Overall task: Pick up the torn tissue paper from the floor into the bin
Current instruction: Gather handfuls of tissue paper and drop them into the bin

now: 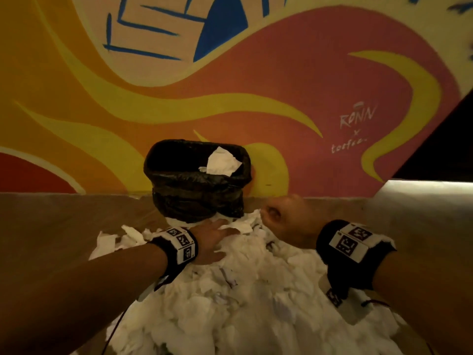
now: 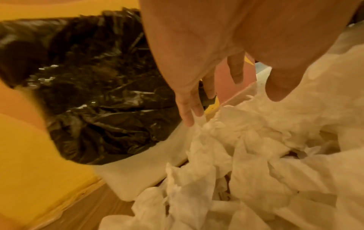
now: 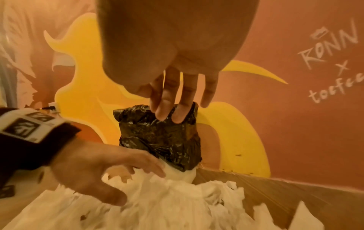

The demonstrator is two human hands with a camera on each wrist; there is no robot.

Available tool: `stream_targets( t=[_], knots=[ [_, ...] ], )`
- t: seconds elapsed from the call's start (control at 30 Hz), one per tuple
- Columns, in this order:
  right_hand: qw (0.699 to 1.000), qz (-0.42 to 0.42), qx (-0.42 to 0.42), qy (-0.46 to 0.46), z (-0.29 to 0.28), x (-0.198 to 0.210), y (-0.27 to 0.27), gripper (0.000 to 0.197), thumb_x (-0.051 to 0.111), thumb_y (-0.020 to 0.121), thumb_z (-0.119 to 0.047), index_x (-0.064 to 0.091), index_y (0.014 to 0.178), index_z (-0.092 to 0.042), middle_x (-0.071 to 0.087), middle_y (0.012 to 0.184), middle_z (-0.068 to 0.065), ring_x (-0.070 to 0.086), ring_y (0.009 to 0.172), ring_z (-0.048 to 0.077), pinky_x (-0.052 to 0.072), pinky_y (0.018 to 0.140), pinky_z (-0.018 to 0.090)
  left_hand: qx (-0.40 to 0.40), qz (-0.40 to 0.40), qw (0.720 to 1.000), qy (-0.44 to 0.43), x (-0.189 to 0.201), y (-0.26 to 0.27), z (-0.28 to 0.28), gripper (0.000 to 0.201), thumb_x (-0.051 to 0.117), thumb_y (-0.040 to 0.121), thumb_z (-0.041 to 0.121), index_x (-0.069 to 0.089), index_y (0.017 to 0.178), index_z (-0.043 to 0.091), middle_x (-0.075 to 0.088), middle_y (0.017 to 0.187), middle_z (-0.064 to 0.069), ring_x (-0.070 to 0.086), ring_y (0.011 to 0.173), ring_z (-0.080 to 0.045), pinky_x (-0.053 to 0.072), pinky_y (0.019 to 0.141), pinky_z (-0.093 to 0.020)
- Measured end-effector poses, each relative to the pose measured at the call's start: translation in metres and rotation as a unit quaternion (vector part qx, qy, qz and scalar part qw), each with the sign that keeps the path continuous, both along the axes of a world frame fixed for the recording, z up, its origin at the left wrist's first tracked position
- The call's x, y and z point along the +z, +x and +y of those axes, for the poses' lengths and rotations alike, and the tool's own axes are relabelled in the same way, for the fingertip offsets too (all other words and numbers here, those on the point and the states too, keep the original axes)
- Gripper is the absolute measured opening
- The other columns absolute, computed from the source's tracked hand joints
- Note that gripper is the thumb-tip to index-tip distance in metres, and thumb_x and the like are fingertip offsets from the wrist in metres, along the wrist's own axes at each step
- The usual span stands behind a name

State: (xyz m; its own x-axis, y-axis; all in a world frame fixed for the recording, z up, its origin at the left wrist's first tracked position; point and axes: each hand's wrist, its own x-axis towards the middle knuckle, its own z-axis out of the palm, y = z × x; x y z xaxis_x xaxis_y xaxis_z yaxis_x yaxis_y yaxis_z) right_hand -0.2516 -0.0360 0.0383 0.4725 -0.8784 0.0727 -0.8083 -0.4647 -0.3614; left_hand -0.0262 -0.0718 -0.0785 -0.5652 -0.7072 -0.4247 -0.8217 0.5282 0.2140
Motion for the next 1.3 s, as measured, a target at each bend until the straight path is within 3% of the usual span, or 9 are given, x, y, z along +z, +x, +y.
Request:
stream_targets(
  t=[0.17,0.27,0.37,0.53,0.73,0.9,1.1,1.17,1.3],
  knots=[
    [0.998,0.045,-0.005,0.044,0.035,-0.001,-0.022,0.035,0.049,0.092,-0.026,0.036,0.060,-0.030,0.044,0.061,-0.009,0.038,0.057,0.009,0.041,0.061,0.036,-0.064,-0.065,0.996,0.008,-0.019,-0.035,0.000,0.085,0.054,0.088,0.051,-0.011,0.143,0.054,-0.016,0.160,0.002,0.017,0.144,-0.041,0.026,0.113,-0.057],
    [0.997,0.049,0.000,0.052,0.043,-0.006,-0.032,0.038,0.050,0.091,-0.023,0.034,0.058,-0.033,0.042,0.057,-0.011,0.039,0.053,0.007,0.035,0.055,0.027,-0.089,-0.091,0.992,0.018,-0.032,-0.044,0.001,0.092,0.055,0.083,0.060,-0.020,0.137,0.060,-0.012,0.161,0.004,0.017,0.144,-0.040,0.025,0.113,-0.058],
    [0.997,0.046,-0.002,0.064,0.047,-0.011,-0.039,0.040,0.051,0.091,-0.021,0.034,0.058,-0.034,0.044,0.056,-0.014,0.041,0.052,0.004,0.031,0.055,0.019,-0.086,-0.154,0.984,0.033,-0.038,-0.050,0.004,0.075,0.048,0.088,0.059,0.000,0.145,0.052,0.004,0.161,0.002,0.018,0.145,-0.034,0.025,0.115,-0.051],
    [0.993,0.075,-0.005,0.094,0.050,-0.014,-0.045,0.026,0.048,0.093,-0.025,0.048,0.067,-0.020,0.058,0.067,0.001,0.049,0.060,0.018,0.044,0.062,0.035,-0.064,-0.098,0.993,0.036,-0.017,-0.064,0.009,0.036,0.044,0.098,0.029,0.051,0.132,0.018,0.047,0.138,-0.011,0.046,0.125,-0.031,0.036,0.105,-0.039],
    [0.981,0.112,0.021,0.157,0.047,-0.036,-0.044,0.026,0.046,0.094,-0.031,0.061,0.082,-0.012,0.065,0.080,0.005,0.059,0.073,0.022,0.050,0.068,0.038,0.037,-0.013,0.999,-0.007,0.026,-0.051,0.012,0.047,0.023,0.103,0.039,0.057,0.111,0.008,0.053,0.118,-0.014,0.053,0.106,-0.030,0.041,0.096,-0.037],
    [0.970,0.134,0.062,0.190,0.024,-0.056,-0.032,0.025,0.046,0.094,-0.031,0.063,0.092,-0.012,0.067,0.092,0.007,0.060,0.083,0.025,0.051,0.075,0.041,0.154,0.059,0.985,-0.043,0.070,-0.010,0.026,0.040,0.044,0.093,0.054,0.057,0.087,0.016,0.049,0.097,-0.001,0.052,0.091,-0.023,0.045,0.089,-0.038],
    [0.958,0.135,0.131,0.217,-0.006,-0.082,0.007,0.024,0.053,0.090,-0.038,0.063,0.104,-0.021,0.064,0.113,0.003,0.059,0.100,0.023,0.051,0.089,0.041,0.285,0.094,0.948,-0.103,0.113,0.024,0.041,0.016,0.059,0.087,0.013,0.057,0.097,0.000,0.052,0.106,-0.010,0.054,0.099,-0.033,0.043,0.079,-0.037],
    [0.950,0.160,0.160,0.216,-0.005,-0.086,0.026,0.034,0.054,0.090,-0.044,0.057,0.116,-0.022,0.057,0.123,0.006,0.055,0.109,0.026,0.048,0.093,0.040,0.296,0.075,0.946,-0.108,0.123,0.029,0.043,0.022,0.052,0.090,0.009,0.057,0.110,0.004,0.053,0.116,-0.009,0.053,0.104,-0.032,0.045,0.085,-0.039],
    [0.936,0.158,0.215,0.227,0.009,-0.098,0.063,0.062,0.058,0.084,-0.058,0.041,0.135,-0.027,0.043,0.137,0.007,0.047,0.122,0.030,0.042,0.103,0.043,0.304,0.050,0.945,-0.114,0.136,0.036,0.050,0.014,0.042,0.094,0.006,0.044,0.104,0.015,0.053,0.100,-0.008,0.053,0.088,-0.032,0.040,0.069,-0.037]
  ],
)
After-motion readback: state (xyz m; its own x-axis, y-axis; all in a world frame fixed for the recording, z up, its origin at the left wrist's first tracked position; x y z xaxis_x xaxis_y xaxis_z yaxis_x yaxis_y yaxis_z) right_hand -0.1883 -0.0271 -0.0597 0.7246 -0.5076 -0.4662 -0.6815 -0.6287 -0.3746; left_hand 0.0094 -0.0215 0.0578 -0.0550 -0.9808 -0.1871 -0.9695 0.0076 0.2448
